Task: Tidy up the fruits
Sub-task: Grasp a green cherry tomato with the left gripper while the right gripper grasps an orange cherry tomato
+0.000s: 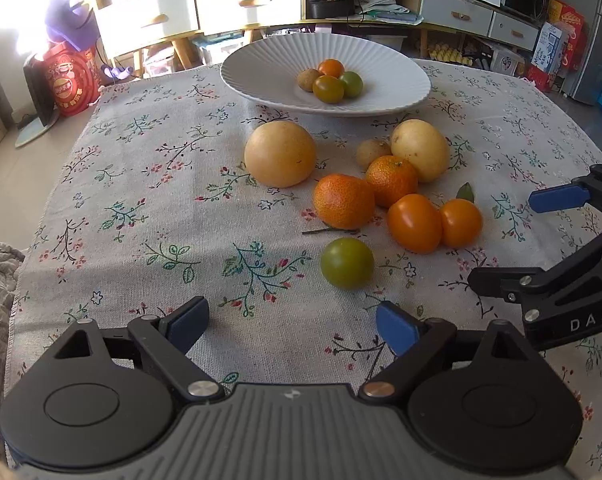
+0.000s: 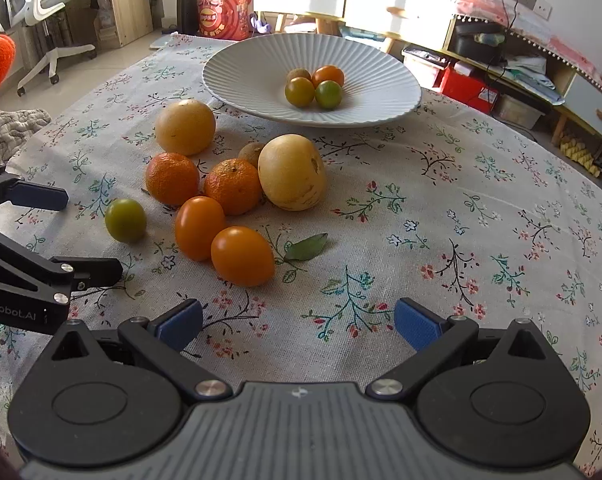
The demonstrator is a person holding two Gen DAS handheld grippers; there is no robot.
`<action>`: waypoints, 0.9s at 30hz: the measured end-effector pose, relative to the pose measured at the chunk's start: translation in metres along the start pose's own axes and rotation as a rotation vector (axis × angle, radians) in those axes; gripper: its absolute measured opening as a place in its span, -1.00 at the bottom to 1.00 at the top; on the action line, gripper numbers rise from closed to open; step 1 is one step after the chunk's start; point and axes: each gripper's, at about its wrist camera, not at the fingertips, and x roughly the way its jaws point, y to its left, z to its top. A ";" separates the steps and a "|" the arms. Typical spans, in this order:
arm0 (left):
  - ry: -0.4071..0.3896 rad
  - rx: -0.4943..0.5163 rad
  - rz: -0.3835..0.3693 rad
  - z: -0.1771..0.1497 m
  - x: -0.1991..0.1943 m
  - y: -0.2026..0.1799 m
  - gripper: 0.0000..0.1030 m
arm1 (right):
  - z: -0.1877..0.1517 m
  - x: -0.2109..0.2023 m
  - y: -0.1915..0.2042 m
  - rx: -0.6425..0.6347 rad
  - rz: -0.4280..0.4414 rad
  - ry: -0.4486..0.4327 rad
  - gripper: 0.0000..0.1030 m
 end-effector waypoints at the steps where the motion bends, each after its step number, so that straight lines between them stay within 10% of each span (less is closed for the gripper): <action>1: -0.005 0.002 -0.004 0.000 0.000 0.000 0.33 | 0.000 0.000 0.001 -0.004 0.005 -0.003 0.96; 27: -0.097 0.021 -0.111 0.004 0.006 -0.003 -0.36 | 0.006 0.001 0.013 -0.067 0.067 -0.088 0.23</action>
